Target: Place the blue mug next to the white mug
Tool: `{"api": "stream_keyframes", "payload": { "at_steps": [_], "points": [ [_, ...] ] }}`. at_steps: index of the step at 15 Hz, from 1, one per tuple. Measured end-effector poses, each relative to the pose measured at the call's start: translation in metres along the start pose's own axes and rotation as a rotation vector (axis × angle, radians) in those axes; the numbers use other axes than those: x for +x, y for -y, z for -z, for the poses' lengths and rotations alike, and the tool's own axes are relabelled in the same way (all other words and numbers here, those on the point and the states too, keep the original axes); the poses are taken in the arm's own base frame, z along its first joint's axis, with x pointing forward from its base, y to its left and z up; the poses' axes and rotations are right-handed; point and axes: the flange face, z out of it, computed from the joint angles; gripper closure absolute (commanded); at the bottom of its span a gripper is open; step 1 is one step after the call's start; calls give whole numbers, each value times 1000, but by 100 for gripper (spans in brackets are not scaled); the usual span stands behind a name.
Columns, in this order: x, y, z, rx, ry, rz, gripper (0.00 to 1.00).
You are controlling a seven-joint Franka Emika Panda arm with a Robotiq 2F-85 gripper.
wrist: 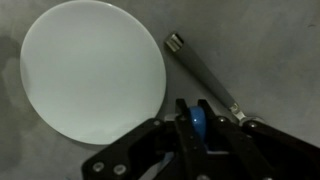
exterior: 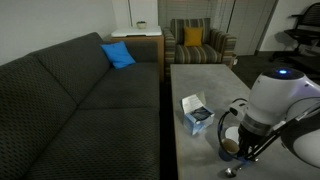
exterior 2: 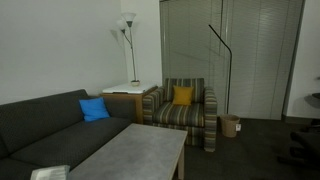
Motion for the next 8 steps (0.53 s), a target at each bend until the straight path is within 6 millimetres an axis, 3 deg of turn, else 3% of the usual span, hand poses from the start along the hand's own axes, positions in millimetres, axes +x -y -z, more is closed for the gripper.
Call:
{"api": "stream_keyframes", "payload": {
  "at_steps": [8],
  "points": [
    [1, 0, 0, -3, 2, 10, 97]
  ]
}}
